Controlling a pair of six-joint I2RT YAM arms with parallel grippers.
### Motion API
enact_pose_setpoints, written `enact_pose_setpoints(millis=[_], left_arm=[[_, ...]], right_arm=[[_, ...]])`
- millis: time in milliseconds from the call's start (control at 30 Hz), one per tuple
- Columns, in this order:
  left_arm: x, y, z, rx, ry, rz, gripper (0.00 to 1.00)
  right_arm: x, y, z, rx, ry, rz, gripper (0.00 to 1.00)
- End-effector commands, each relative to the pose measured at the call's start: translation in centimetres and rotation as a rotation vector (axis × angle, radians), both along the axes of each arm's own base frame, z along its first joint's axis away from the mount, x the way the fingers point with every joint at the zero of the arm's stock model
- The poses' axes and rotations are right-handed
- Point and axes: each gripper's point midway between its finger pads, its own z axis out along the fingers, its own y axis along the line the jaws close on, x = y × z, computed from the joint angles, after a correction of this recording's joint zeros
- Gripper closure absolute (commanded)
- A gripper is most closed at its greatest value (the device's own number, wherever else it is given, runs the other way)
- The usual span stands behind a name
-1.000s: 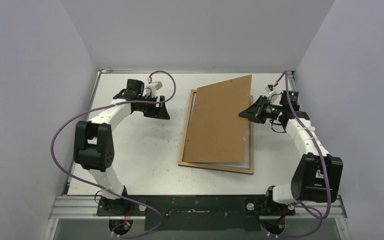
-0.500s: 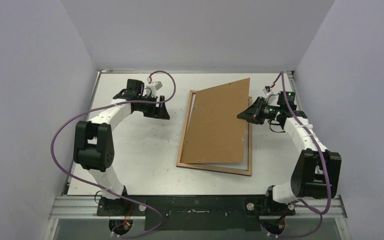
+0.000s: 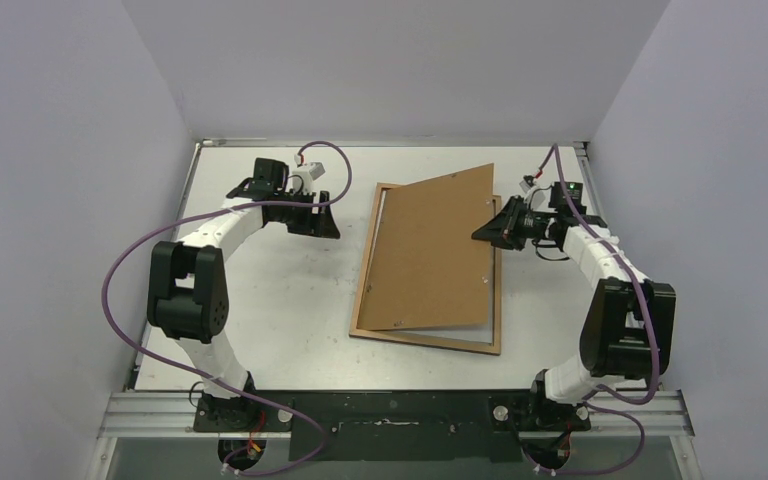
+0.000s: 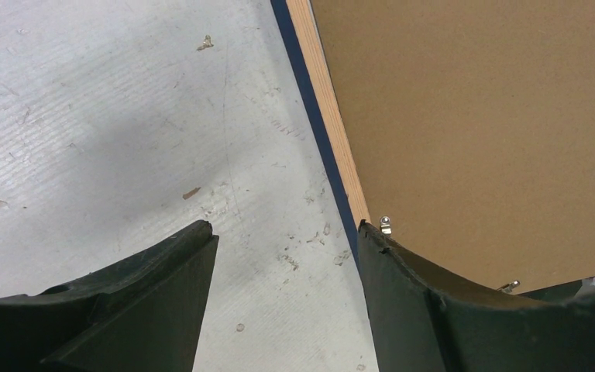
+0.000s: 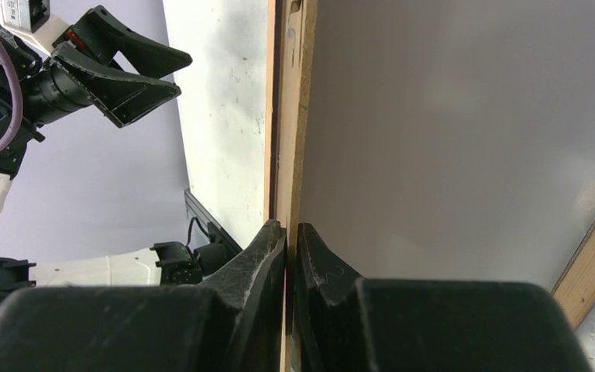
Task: Put the photo into the frame
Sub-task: Place the photo frame item in the photo frame.
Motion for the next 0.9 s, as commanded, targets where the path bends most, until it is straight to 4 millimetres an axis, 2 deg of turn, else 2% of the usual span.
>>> enact_pose_setpoints(millis=[0, 300, 433, 700, 867], left_arm=[[0.9, -0.4, -0.2, 0.007, -0.03, -0.003, 0.36], [0.7, -0.3, -1.3, 0.014, -0.001, -0.003, 0.37], [0.6, -0.3, -1.4, 0.014, 0.001, -0.005, 0.37], [0.3, -0.3, -1.2, 0.01, 0.001, -0.009, 0.37], [0.2, -0.3, -1.0, 0.001, 0.001, -0.009, 0.37]], right_arm=[[1.5, 0.5, 1.7, -0.02, -0.117, 0.053, 0.95], [1.7, 1.8, 0.7, -0.047, -0.104, 0.09, 0.95], [1.6, 1.7, -0.3, -0.076, -0.084, 0.087, 0.94], [1.8, 0.1, -2.0, -0.208, -0.047, 0.04, 0.7], [1.8, 1.4, -2.9, -0.293, -0.03, 0.079, 0.59]])
